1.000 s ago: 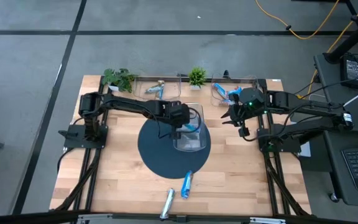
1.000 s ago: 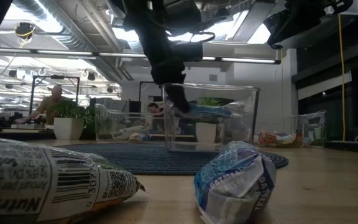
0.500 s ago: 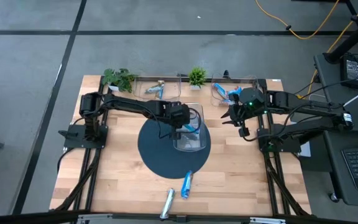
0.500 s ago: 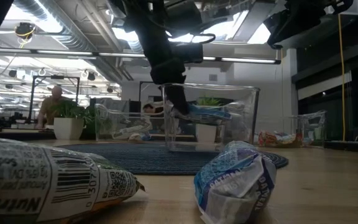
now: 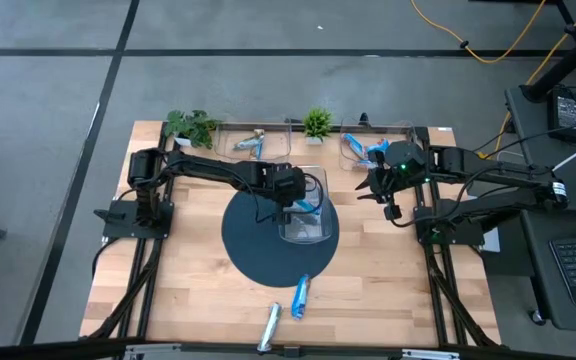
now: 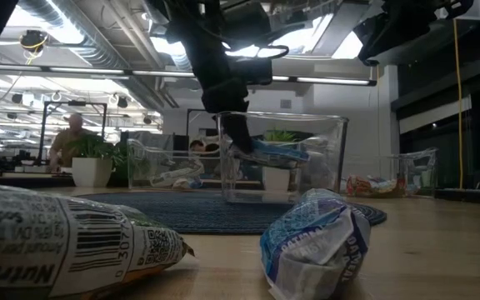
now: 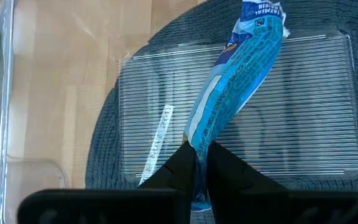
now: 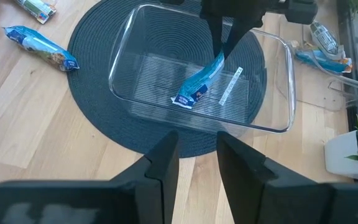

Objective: Pick and place Granola Bars by type
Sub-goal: Put the blue granola bar into the bottom transparent bin

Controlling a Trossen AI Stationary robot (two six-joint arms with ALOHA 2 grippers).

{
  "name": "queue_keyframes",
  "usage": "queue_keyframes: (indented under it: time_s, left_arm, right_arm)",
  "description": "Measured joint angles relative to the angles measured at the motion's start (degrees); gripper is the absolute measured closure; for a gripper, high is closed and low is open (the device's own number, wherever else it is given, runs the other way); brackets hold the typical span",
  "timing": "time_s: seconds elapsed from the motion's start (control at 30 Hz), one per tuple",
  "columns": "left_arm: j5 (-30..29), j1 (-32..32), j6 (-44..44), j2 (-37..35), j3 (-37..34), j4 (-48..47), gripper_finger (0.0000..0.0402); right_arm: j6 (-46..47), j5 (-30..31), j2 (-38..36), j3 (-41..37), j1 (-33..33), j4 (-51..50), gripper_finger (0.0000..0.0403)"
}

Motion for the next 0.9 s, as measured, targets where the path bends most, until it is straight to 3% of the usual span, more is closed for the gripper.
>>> queue_keyframes:
  time_s: [0.37,0.57,0.7,0.9]
  left_arm:
    - [-0.04,-0.11,0.94,0.0,0.63,-0.96,0.0315]
    - [-2.92,-2.21,3.13,-0.85,7.97,-3.36,0.031]
    - [-5.85,-4.93,4.37,-1.99,14.26,-4.99,0.0313]
    - [-11.74,-10.05,-2.57,-4.18,20.47,-5.23,0.0314]
  right_arm:
    - [0.04,0.0,0.0,0.0,-0.02,0.04,0.0292]
    - [-0.35,-0.48,0.0,0.0,0.0,-0.74,0.0292]
    - [-3.39,-4.07,0.02,0.0,0.02,-1.49,0.0292]
    - [-5.95,-6.18,0.01,0.0,0.53,-1.46,0.0292]
